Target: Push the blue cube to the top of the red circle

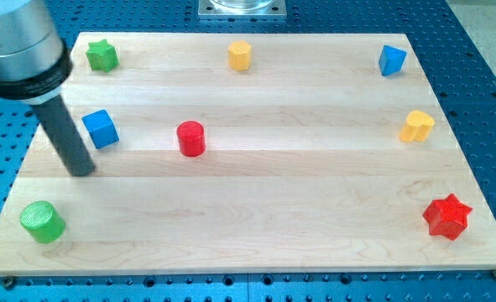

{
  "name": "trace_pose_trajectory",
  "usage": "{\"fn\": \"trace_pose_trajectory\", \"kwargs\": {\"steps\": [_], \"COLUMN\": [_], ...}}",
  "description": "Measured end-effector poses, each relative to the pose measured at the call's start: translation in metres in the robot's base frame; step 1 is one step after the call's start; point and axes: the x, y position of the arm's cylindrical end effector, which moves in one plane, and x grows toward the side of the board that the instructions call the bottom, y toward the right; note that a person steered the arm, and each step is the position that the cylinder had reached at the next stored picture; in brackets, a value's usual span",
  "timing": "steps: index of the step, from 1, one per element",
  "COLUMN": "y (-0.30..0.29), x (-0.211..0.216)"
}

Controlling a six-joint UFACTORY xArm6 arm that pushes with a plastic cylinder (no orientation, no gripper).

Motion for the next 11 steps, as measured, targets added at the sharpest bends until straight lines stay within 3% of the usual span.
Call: {"fn": "trace_pose_trajectory", "kwargs": {"steps": [2, 5, 7, 9, 10, 11], "y": [0.01, 0.036, -0.003, 0.107, 0.137, 0.131], "x": [-0.045, -0.053, -0.066, -0.083, -0.083, -0.083]}}
